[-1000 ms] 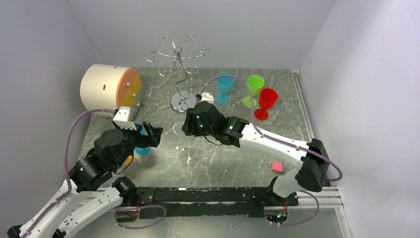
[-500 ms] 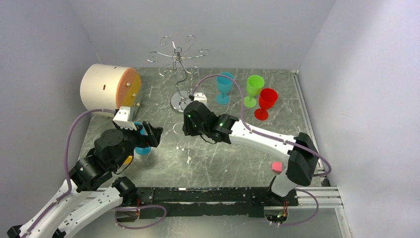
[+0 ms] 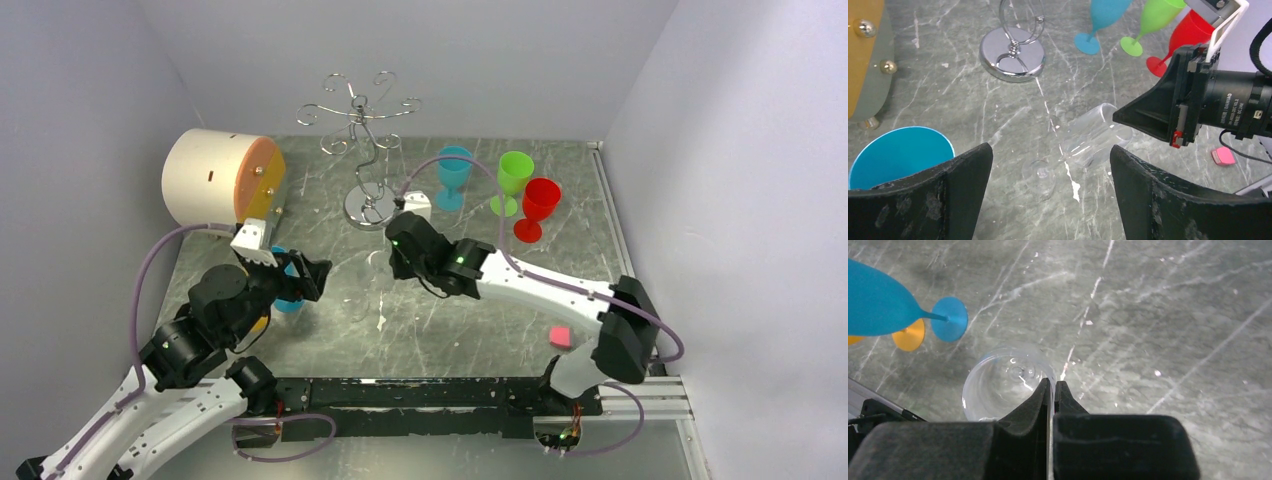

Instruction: Place the wine glass upside down on the wine glass rack

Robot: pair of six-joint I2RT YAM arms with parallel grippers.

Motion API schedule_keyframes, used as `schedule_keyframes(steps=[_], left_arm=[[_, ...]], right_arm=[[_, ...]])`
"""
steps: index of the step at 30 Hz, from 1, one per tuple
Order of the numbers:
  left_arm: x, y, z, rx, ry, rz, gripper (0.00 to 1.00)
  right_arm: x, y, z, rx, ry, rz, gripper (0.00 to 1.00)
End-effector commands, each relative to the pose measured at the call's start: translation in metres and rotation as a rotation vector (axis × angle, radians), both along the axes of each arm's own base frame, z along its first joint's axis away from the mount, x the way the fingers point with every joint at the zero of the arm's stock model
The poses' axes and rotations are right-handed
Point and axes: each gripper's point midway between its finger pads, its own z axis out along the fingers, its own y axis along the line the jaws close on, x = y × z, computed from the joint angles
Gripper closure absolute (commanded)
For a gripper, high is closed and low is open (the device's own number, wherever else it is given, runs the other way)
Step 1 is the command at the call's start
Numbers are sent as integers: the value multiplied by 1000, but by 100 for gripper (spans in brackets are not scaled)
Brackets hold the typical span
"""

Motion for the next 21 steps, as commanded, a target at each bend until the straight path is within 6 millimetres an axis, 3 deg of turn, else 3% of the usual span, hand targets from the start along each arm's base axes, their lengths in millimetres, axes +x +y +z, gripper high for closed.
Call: schedule_keyframes(steps=[1, 5, 8, 12, 18, 21], left_arm=[[-6, -16, 13, -1, -101, -125, 9], [-19, -40, 23, 23, -245, -322, 8], [-38, -61, 34, 78, -412, -517, 14], [-36, -67, 48, 190, -581, -574, 12], [-51, -94, 30, 440, -661, -880, 23], [-59, -102, 5, 543, -687, -1036, 29]], right_arm=[[7, -25, 34, 97, -84, -80, 100], [11, -39, 47, 173, -42, -33, 100], [14, -51, 63, 284, -11, 37, 100], [13, -67, 92, 375, -22, 135, 100], [8, -80, 120, 293, -108, 211, 100], [8, -85, 131, 273, -124, 214, 100]])
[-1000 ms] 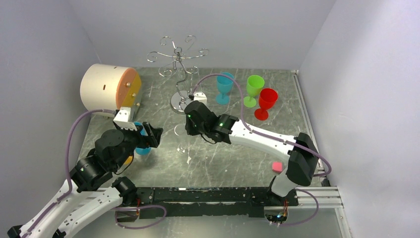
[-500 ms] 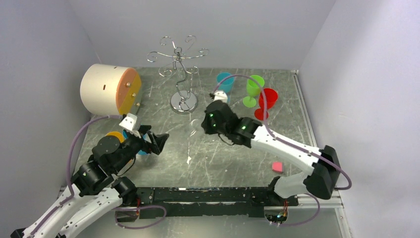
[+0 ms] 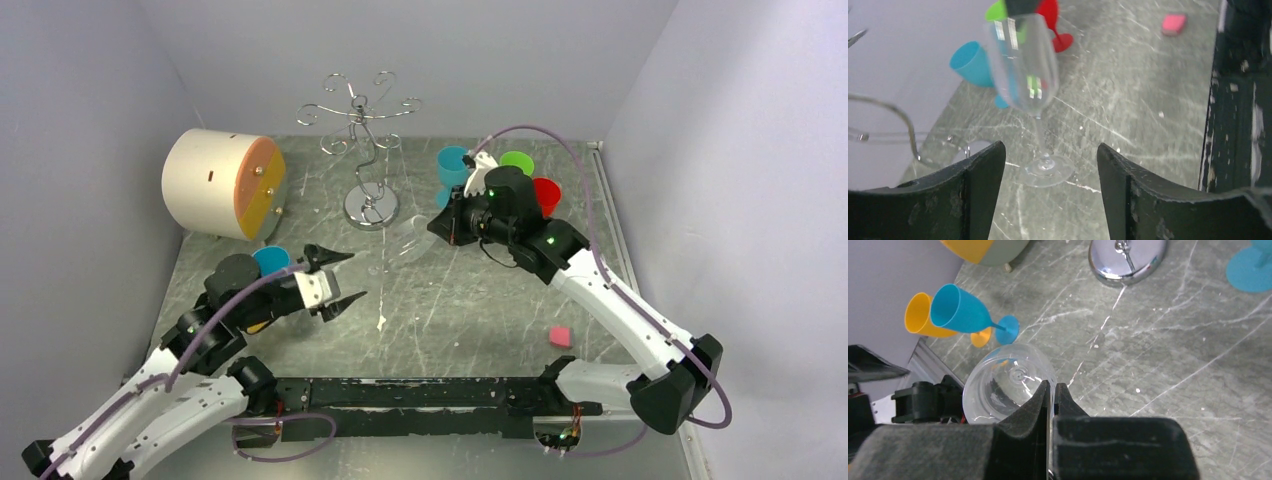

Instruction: Place the wine glass upside down on the wine glass rack

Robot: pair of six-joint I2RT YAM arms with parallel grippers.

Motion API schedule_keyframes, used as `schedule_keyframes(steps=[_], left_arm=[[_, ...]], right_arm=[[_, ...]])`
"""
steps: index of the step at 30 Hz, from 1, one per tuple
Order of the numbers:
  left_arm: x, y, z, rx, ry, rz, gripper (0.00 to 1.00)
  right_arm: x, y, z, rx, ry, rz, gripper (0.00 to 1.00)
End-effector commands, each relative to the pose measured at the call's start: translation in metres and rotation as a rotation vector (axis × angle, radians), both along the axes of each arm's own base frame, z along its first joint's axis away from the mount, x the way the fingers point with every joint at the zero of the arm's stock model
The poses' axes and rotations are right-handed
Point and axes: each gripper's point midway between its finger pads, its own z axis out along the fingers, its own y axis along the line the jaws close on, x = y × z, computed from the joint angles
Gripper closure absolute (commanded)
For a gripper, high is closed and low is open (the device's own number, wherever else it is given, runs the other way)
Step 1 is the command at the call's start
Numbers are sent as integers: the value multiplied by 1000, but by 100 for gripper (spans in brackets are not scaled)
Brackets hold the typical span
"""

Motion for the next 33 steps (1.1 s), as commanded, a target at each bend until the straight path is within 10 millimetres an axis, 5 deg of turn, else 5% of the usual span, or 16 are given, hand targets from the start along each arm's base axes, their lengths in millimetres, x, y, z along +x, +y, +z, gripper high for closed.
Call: schedule_keyframes(steps=[1, 4, 11, 22, 33], left_arm=[[-26, -16, -20, 192, -183, -289, 30], [-23, -16, -31, 247, -256, -311, 30], [-14, -14, -19, 260, -416, -288, 28], [5, -9, -54, 483, -377, -306, 36], [22, -20, -57, 533, -434, -320, 40]], right_arm=[[-7, -3, 38, 1, -90, 72, 100], [-4, -7, 46, -13, -97, 51, 100], [-17, -4, 52, 8, -38, 107, 100], [-15, -12, 78, -12, -47, 92, 100], [-33, 3, 70, 33, 6, 213, 100]])
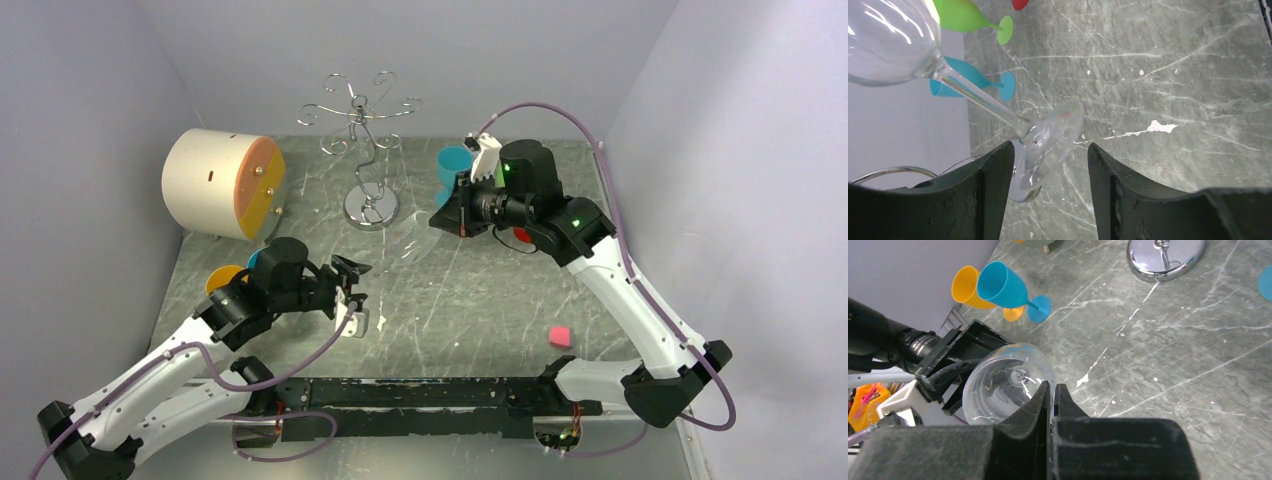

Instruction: Place the wine glass upside down on the wine glass rack

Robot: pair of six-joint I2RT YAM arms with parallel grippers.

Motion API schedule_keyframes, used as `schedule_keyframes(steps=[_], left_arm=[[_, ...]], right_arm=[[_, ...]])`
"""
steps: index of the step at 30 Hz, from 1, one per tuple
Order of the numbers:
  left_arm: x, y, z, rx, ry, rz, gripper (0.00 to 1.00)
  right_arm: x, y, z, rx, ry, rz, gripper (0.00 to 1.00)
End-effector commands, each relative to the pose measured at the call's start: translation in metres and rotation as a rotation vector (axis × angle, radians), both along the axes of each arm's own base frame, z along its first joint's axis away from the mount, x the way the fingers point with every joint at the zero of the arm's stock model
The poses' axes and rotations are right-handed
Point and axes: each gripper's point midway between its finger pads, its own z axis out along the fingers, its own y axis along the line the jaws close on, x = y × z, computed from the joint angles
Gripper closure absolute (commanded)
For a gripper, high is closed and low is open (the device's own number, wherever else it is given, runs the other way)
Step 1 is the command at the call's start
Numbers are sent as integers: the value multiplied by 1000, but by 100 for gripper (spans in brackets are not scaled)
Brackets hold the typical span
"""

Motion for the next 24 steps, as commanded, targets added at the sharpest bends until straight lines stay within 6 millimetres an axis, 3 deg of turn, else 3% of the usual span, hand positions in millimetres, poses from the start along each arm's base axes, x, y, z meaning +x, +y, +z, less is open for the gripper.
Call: schedule_keyframes(steps=[1, 5, 9, 16, 24], left_arm=[[8, -6, 11, 10, -70, -23, 41], [9, -6, 19, -6, -112, -28, 44], [10, -4, 25, -16, -146, -19, 55], [13, -1, 23, -8, -148, 4, 92], [14, -1, 35, -54, -149, 29, 93]], right_arm=[[-5, 6, 5, 31, 7, 49, 100], [-5, 7, 3, 28, 8, 56, 100], [-4, 9, -4, 22, 21, 62, 100], [1, 11, -6, 27, 21, 53, 100], [11, -4, -12, 4, -9, -59, 57]])
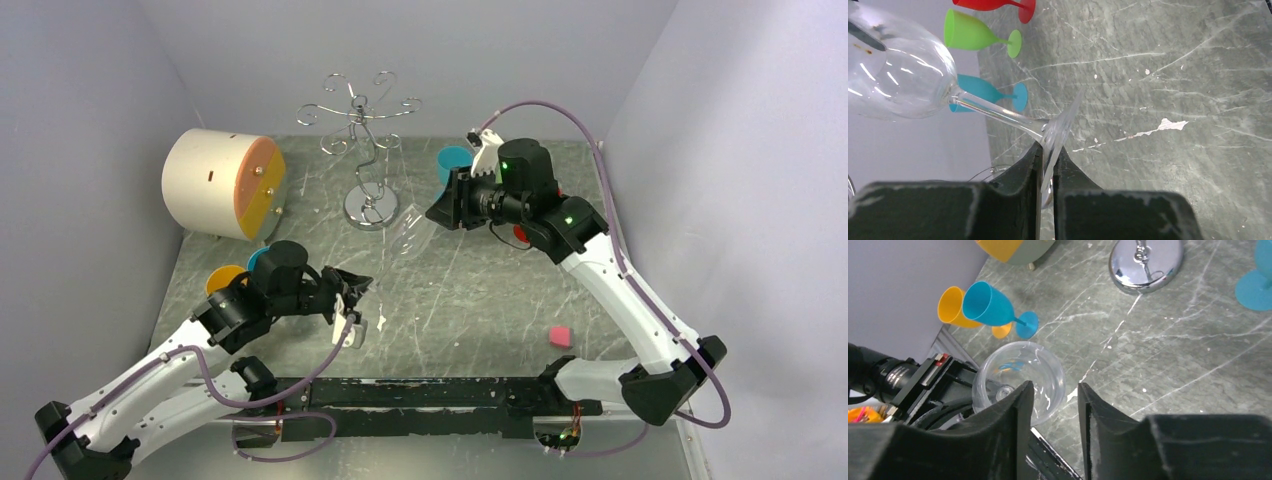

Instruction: Place the wine glass upside down on the wine glass rack

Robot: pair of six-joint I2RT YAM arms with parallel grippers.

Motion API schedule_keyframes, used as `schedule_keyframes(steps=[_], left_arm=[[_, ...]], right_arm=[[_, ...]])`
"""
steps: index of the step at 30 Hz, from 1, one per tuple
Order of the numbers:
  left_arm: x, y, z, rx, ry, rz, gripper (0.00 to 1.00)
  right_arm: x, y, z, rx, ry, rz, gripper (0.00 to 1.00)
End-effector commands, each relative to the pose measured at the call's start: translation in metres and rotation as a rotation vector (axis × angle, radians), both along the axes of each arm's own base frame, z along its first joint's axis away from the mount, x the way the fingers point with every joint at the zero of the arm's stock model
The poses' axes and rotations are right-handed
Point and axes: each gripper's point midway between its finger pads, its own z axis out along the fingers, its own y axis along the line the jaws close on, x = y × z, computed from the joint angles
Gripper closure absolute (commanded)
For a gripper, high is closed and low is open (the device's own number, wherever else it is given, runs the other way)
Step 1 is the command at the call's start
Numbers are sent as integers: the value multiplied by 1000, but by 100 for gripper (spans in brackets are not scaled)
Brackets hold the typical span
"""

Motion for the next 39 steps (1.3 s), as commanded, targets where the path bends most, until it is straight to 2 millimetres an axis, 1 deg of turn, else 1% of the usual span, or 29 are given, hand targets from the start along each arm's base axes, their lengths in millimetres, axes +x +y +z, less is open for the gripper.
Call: schedule_keyframes(steps=[1, 4, 8, 11, 14, 17, 19, 22, 23, 25, 27, 30, 31, 32, 33, 36, 37, 39], left_arm=[[15, 0, 33, -103, -53, 77, 93], [16, 1, 42, -156, -81, 90, 93], [16, 3, 61, -241, -106, 119, 93], [16, 5, 69, -266, -82, 140, 93], [13, 4, 74, -301, -50, 149, 93], [5, 4, 83, -354, -30, 129, 93], [-2, 4, 94, -414, -20, 117, 93], [-10, 6, 118, -537, 5, 114, 93], [-12, 8, 126, -581, 17, 119, 93], [-14, 12, 139, -658, 62, 142, 93], [-16, 15, 148, -697, 90, 158, 93], [-13, 24, 161, -775, 160, 225, 93], [-11, 27, 164, -805, 195, 257, 93], [-10, 30, 167, -836, 237, 291, 93], [-9, 33, 169, -860, 274, 318, 93], [-13, 36, 175, -897, 369, 347, 93], [-16, 36, 177, -911, 398, 347, 93], [-22, 38, 182, -942, 449, 344, 93]], right_arm=[[-6, -9, -5, -7, -8, -36, 54], [2, -18, -10, -32, -23, -109, 44], [10, -33, -5, -54, -75, -189, 32], [11, -40, 4, -43, -127, -216, 28], [5, -38, 16, 7, -190, -182, 26], [-2, -38, 26, 62, -250, -157, 24], [-3, -38, 29, 79, -281, -150, 24], [-6, -36, 33, 120, -332, -135, 23], [-7, -35, 36, 134, -347, -121, 23], [-14, -26, 38, 133, -368, -39, 23], [-19, -16, 39, 150, -365, 23, 24], [-28, -9, 50, 234, -410, 64, 26], [-34, -7, 58, 270, -435, 85, 26], [-39, -5, 63, 304, -456, 108, 27], [-45, -3, 74, 354, -484, 129, 29], [-58, 3, 90, 437, -513, 180, 36], [-62, 7, 93, 454, -514, 198, 39], [-67, 18, 91, 466, -498, 235, 45]])
